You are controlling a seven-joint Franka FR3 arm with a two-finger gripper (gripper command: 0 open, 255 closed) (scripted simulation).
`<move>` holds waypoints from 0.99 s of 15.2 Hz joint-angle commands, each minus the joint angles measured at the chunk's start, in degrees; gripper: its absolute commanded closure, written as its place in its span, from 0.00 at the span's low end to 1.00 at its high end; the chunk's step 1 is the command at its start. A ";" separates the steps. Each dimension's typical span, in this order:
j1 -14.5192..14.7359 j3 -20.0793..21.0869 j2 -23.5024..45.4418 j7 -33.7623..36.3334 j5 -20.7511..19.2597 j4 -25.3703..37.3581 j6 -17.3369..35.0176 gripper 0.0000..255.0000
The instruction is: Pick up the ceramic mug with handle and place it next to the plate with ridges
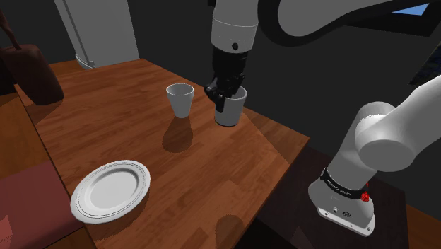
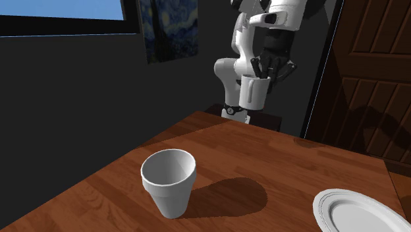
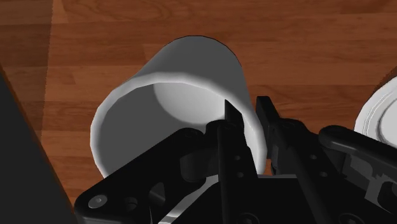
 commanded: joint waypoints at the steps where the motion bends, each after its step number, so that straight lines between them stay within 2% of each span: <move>1: 0.21 2.54 2.52 3.15 -0.21 2.62 -0.17 1.00; 8: 0.14 11.79 14.54 15.07 -4.72 14.26 -1.19 1.00; 12: 1.00 16.76 23.54 23.02 -10.35 22.53 -2.97 1.00; 15: 3.27 19.53 31.47 29.29 -16.05 29.74 -5.33 1.00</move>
